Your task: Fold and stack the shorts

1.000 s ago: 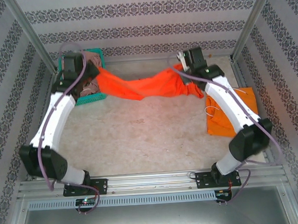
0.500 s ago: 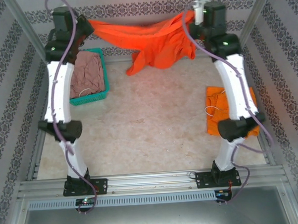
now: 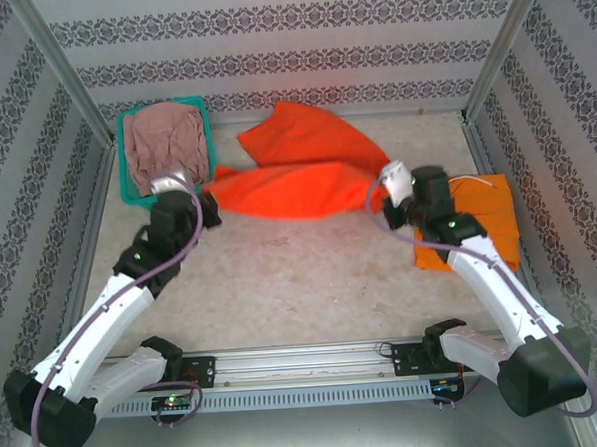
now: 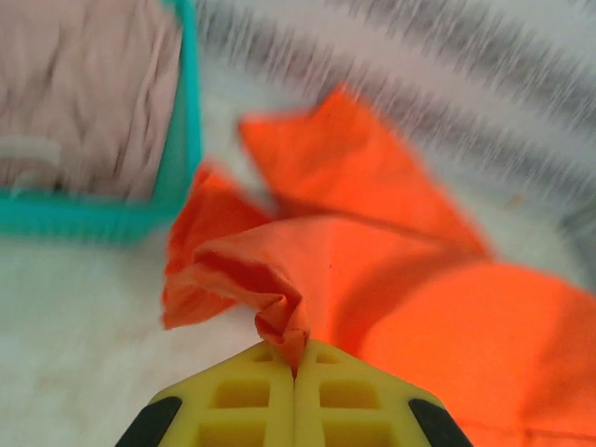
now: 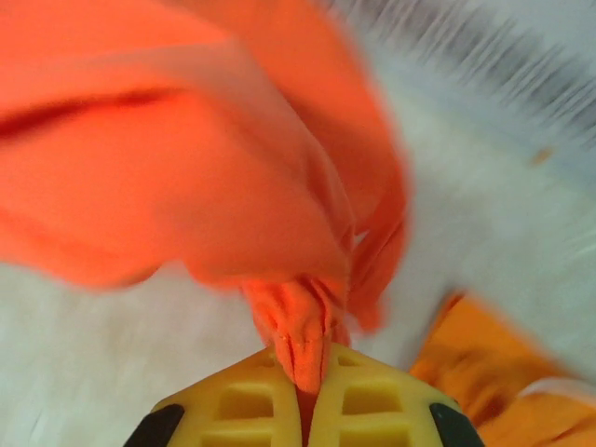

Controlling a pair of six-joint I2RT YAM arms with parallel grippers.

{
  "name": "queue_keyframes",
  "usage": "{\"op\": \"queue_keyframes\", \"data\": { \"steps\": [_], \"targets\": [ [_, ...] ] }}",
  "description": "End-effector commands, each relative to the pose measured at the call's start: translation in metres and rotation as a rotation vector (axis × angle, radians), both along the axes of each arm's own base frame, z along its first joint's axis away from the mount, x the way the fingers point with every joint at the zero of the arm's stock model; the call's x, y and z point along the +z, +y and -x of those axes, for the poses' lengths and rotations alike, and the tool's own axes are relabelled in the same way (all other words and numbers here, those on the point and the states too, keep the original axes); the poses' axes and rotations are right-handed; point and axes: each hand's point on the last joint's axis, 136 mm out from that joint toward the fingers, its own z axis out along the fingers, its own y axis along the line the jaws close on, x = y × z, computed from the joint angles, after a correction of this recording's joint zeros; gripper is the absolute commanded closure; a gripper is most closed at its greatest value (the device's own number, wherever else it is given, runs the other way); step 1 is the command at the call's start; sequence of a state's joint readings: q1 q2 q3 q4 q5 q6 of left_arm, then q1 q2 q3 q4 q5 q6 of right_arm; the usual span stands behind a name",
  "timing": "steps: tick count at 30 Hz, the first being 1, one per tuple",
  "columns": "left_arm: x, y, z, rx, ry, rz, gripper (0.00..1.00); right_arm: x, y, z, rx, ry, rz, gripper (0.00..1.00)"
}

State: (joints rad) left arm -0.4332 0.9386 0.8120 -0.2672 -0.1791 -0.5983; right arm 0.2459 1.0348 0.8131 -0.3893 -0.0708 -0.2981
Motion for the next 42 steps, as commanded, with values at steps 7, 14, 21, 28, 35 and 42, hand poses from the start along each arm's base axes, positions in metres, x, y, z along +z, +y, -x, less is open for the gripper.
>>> {"op": "queue_keyframes", "data": {
  "steps": [7, 14, 21, 28, 35, 42],
  "targets": [
    [0.056, 0.035, 0.01, 0.139, -0.124, -0.135, 1.0, -0.025, 0.02, 0.069, -0.036, 0.181, -0.106, 1.0],
    [0.119, -0.001, -0.069, 0.093, -0.178, -0.278, 1.0, -0.023, -0.012, 0.046, -0.261, 0.249, -0.097, 1.0],
    [0.131, -0.04, -0.169, 0.061, -0.143, -0.325, 1.0, -0.043, -0.05, 0.021, -0.504, 0.404, -0.112, 0.96],
    [0.109, -0.076, -0.257, 0.035, -0.091, -0.371, 1.0, -0.072, -0.065, -0.004, -0.627, 0.532, -0.159, 0.93],
    [0.064, -0.09, -0.327, 0.043, -0.121, -0.301, 0.63, -0.09, -0.085, -0.03, -0.756, 0.599, -0.197, 0.56],
    [0.088, -0.099, -0.326, -0.036, -0.174, -0.193, 0.0, -0.052, -0.098, -0.035, -0.816, 0.49, -0.268, 0.22]
  ]
}}
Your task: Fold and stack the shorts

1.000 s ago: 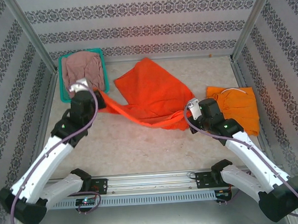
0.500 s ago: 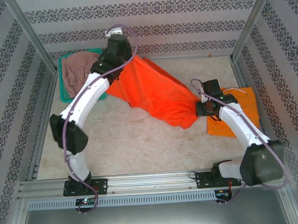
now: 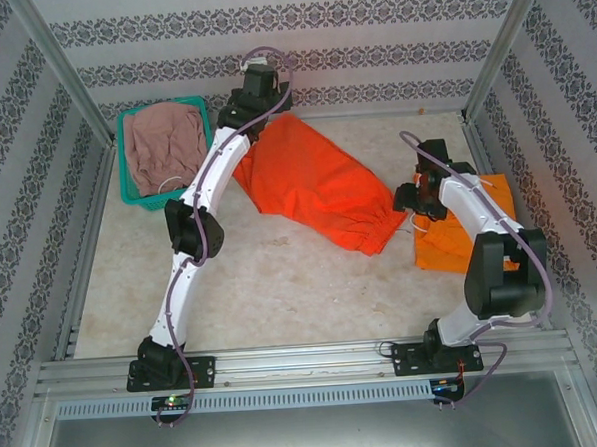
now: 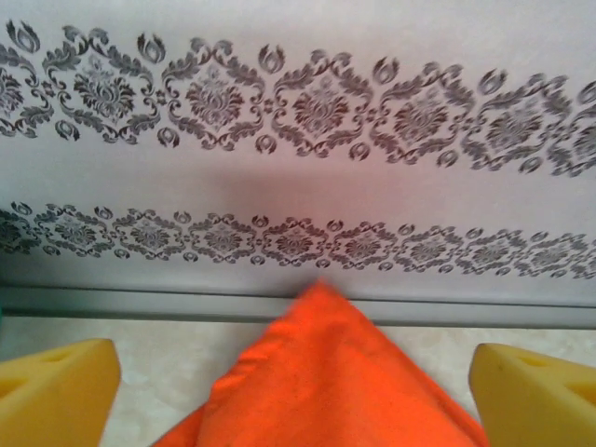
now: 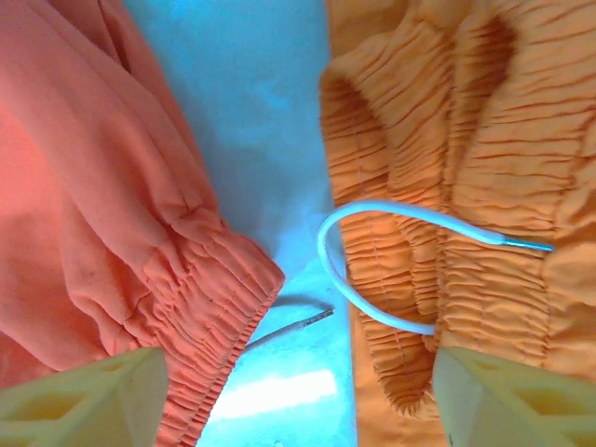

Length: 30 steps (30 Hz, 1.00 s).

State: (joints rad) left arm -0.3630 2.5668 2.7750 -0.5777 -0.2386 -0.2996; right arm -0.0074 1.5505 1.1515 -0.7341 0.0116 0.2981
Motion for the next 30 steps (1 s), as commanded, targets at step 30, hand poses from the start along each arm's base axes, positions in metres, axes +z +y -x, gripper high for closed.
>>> {"op": "queue_keyframes", "data": {
  "steps": [30],
  "targets": [
    [-0.049, 0.007, 0.177, -0.142, 0.215, 0.354, 0.02, -0.044, 0.085, 0.013, 0.151, 0.146, -0.181, 0.08]
  ]
}}
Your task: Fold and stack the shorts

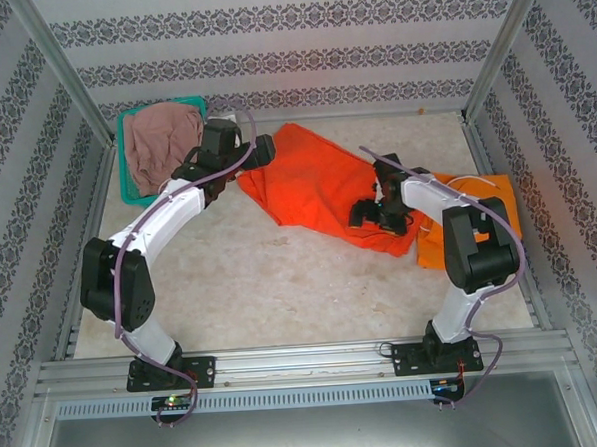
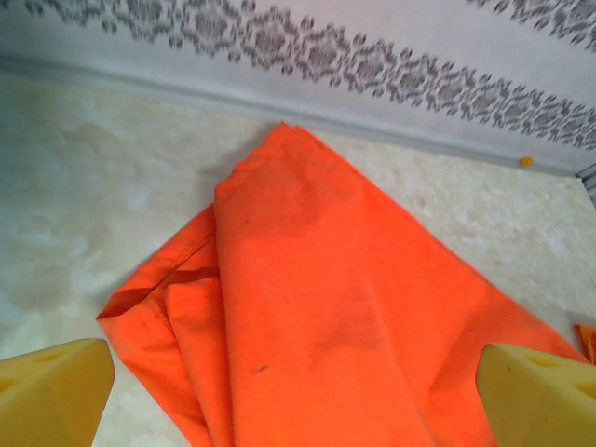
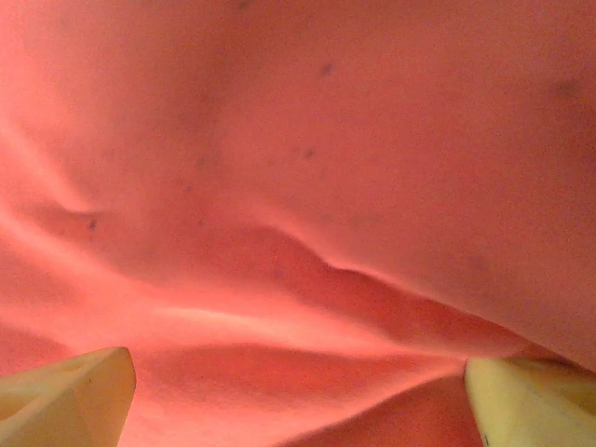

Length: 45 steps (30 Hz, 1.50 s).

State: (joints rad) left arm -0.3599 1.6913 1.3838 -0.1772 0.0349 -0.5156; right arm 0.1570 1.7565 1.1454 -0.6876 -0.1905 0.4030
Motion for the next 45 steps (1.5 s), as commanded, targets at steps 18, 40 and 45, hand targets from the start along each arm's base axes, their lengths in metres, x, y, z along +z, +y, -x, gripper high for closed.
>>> {"op": "queue_keyframes", "data": {
  "steps": [18, 40, 45],
  "targets": [
    [-0.15, 0.007, -0.039, 0.18, 0.341, -0.112, 0.46, 0.065, 0.036, -0.035, 0.045, -0.202, -0.177, 0.08],
    [-0.194, 0.024, -0.046, 0.265, 0.426, -0.116, 0.67, 0.046, 0.035, -0.032, 0.044, -0.164, -0.182, 0.08],
    [-0.196, 0.021, -0.052, 0.26, 0.423, -0.102, 0.68, 0.044, 0.036, -0.033, 0.041, -0.162, -0.185, 0.07]
  ]
}}
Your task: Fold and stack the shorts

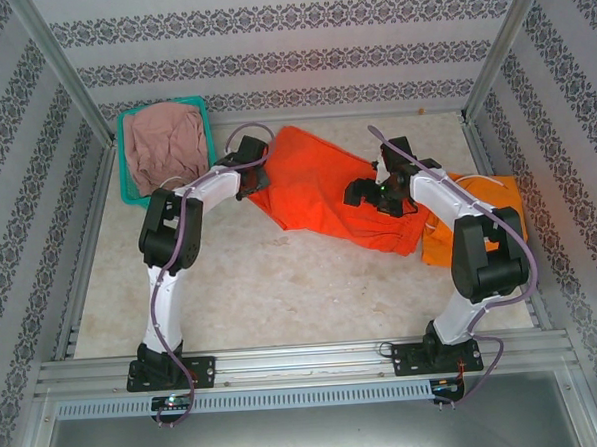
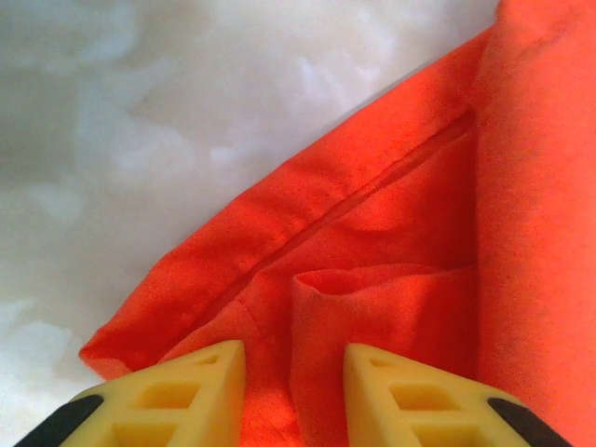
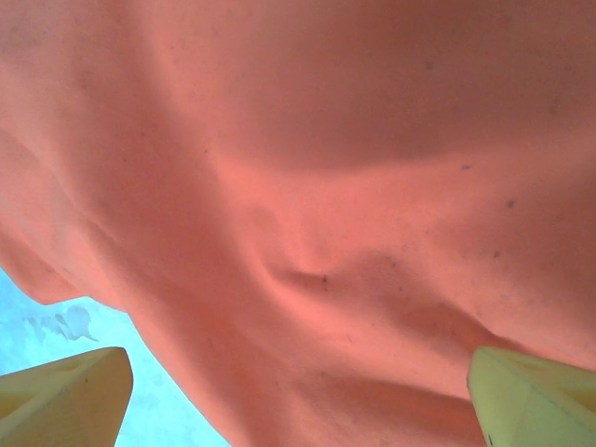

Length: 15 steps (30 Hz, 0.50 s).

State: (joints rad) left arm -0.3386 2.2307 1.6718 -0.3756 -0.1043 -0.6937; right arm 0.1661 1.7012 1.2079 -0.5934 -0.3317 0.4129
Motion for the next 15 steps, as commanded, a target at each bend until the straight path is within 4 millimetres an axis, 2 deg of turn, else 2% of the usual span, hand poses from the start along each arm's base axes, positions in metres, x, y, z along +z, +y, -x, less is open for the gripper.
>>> {"op": "queue_keyframes", "data": {
  "steps": [1, 12, 15],
  "targets": [
    [-0.006, 0.002, -0.005, 0.018, 0.007, 0.02, 0.68, -0.007, 0.003, 0.003, 0.005, 0.023, -0.016, 0.07],
    [0.004, -0.001, -0.015, 0.012, -0.014, 0.035, 0.71, -0.016, 0.005, 0.006, 0.008, 0.041, -0.017, 0.07],
    [0.001, -0.001, -0.016, 0.01, -0.011, 0.037, 0.71, -0.018, 0.006, 0.006, 0.012, 0.045, -0.02, 0.07]
  ]
}}
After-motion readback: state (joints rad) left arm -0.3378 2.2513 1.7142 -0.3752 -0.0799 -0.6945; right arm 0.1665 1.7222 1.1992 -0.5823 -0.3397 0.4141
